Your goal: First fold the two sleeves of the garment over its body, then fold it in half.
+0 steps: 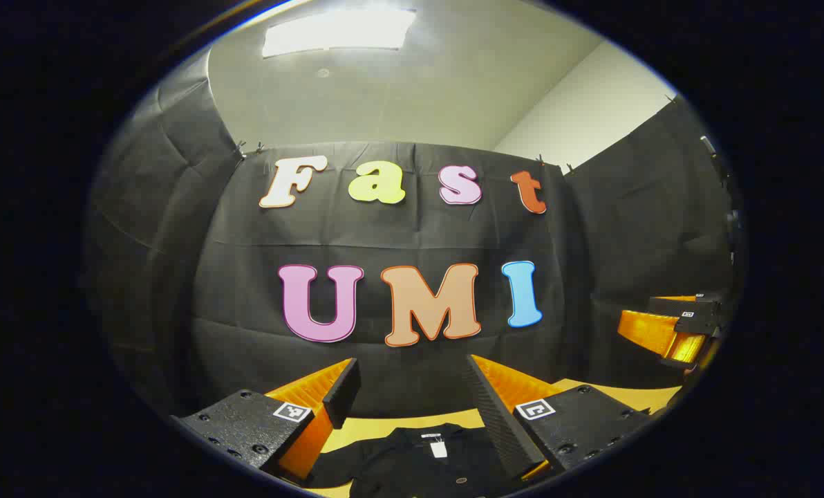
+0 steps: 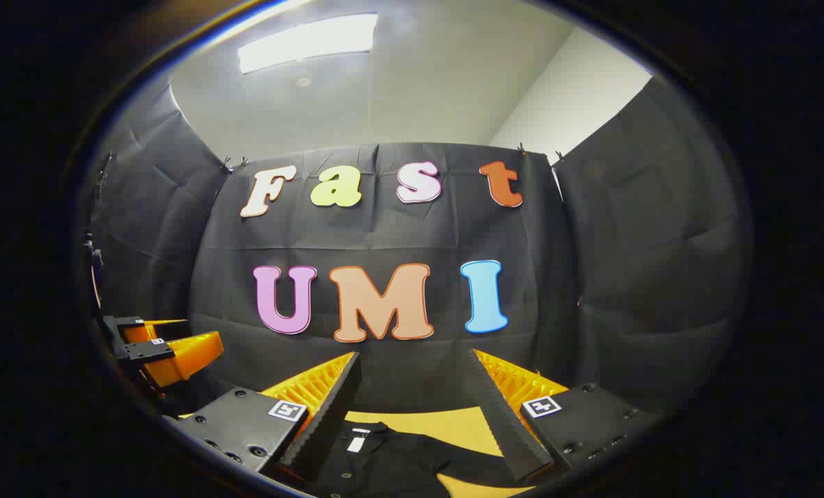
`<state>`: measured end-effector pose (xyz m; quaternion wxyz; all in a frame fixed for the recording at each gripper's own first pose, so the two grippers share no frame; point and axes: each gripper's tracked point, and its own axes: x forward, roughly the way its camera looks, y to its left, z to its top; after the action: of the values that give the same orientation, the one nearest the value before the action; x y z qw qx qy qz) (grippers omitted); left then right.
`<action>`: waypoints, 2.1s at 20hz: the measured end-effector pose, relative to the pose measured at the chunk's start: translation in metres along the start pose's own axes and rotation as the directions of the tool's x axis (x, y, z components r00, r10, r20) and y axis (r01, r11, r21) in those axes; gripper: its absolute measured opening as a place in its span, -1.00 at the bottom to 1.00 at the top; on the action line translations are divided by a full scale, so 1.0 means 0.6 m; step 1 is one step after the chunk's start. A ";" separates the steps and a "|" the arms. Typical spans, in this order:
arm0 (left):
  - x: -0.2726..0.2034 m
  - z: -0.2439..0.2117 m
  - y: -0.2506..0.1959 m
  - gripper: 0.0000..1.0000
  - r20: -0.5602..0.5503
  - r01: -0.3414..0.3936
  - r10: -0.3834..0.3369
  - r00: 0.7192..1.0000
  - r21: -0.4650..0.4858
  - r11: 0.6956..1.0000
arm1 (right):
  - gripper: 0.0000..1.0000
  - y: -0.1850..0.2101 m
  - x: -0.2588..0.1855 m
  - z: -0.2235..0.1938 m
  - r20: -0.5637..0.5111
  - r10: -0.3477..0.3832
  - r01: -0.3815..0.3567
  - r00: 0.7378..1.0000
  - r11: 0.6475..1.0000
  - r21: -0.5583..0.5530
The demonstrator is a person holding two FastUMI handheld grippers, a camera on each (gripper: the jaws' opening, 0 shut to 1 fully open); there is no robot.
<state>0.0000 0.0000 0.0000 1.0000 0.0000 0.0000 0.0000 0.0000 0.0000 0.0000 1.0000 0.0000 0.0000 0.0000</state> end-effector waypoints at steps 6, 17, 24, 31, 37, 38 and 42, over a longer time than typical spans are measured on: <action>0.014 -0.004 0.011 0.86 -0.003 -0.007 0.007 1.000 -0.003 1.000 | 0.92 0.004 0.015 0.014 0.011 -0.001 0.001 1.000 1.000 -0.006; 0.005 -0.011 0.056 0.86 -0.019 -0.074 0.074 0.997 -0.007 0.997 | 0.96 0.034 0.036 0.024 0.017 0.040 -0.040 0.999 0.999 -0.028; -0.007 -0.016 0.081 0.86 -0.030 -0.119 0.119 0.992 -0.008 0.993 | 0.90 0.045 0.043 0.025 0.024 0.063 -0.062 0.998 0.998 -0.024; -0.023 -0.012 0.117 0.84 -0.014 -0.160 0.160 0.987 0.008 0.987 | 0.90 0.072 0.059 0.006 -0.001 0.103 -0.103 0.995 0.994 -0.030; -0.024 -0.025 0.147 0.82 -0.041 -0.193 0.193 0.980 -0.008 0.981 | 0.94 0.085 0.072 -0.001 -0.011 0.128 -0.128 0.992 0.991 -0.040; -0.024 -0.024 0.144 0.86 -0.037 -0.191 0.190 0.981 -0.017 0.981 | 0.94 0.089 0.070 -0.005 -0.013 0.135 -0.135 0.991 0.990 -0.039; -0.025 -0.027 0.151 0.84 -0.053 -0.185 0.183 0.982 -0.037 0.982 | 0.94 0.094 0.074 -0.019 -0.037 0.149 -0.151 0.988 0.987 -0.056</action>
<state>-0.0153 0.0909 -0.0165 0.9952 -0.0209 0.0245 0.0923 0.0442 0.0562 -0.0112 0.9966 -0.0292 0.0165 0.0752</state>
